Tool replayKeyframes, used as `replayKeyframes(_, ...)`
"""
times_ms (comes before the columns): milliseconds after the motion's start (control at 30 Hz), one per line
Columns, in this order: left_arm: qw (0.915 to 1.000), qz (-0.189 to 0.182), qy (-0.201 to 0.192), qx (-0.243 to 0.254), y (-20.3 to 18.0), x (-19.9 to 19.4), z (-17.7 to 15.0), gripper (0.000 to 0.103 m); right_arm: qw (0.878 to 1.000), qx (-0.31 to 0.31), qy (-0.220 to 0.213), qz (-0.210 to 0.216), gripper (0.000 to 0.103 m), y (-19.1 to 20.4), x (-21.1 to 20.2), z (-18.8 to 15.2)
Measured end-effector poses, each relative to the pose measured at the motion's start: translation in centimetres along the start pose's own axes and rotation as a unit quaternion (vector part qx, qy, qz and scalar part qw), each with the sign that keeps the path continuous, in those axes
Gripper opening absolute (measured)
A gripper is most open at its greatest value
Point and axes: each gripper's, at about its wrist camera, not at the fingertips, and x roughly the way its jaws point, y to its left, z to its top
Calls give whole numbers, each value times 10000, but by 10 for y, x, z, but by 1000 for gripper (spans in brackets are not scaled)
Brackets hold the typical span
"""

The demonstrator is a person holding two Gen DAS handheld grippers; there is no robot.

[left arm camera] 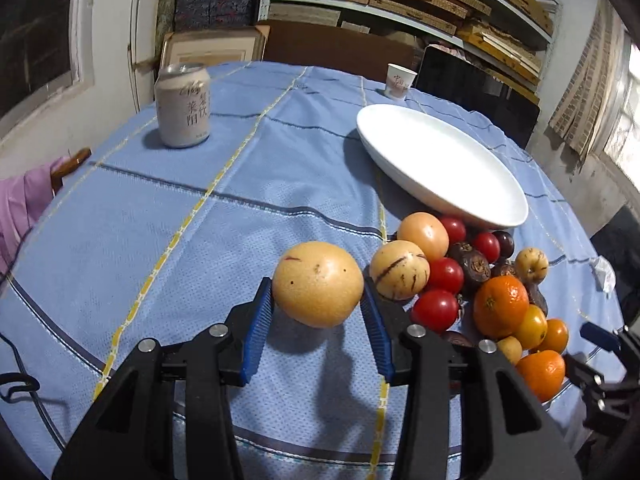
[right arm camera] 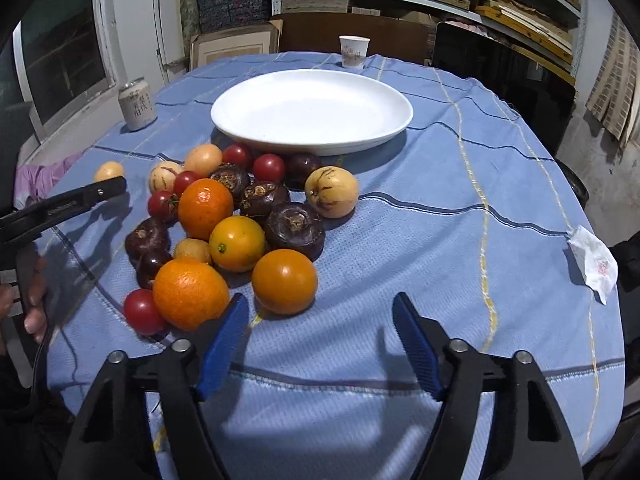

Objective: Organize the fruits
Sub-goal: 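Carry both fruits onto the white plate and open both tools to release them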

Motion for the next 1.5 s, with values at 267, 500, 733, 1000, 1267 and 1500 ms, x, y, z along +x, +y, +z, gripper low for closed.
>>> replayKeyframes(267,9999,88,13,90,-8,-2,-4,43,9998,-183,4,87,61,13,8,9)
replayKeyframes(500,9999,108,24,47,-5,-2,-4,43,9951,51,389,911,59,-1,19,13)
replayKeyframes(733,9999,149,63,46,-4,1,-5,43,9936,-36,229,1108,49,0,27,14)
replayKeyframes(1000,9998,154,95,33,-4,2,-6,43,9967,-170,119,786,39,5,20,8)
replayKeyframes(1267,9998,141,104,41,-5,2,-6,43,9983,-28,-2,583,39,-7,10,0)
replayKeyframes(1500,9998,153,99,40,-5,2,-6,43,9986,30,-71,520,39,-10,6,2)
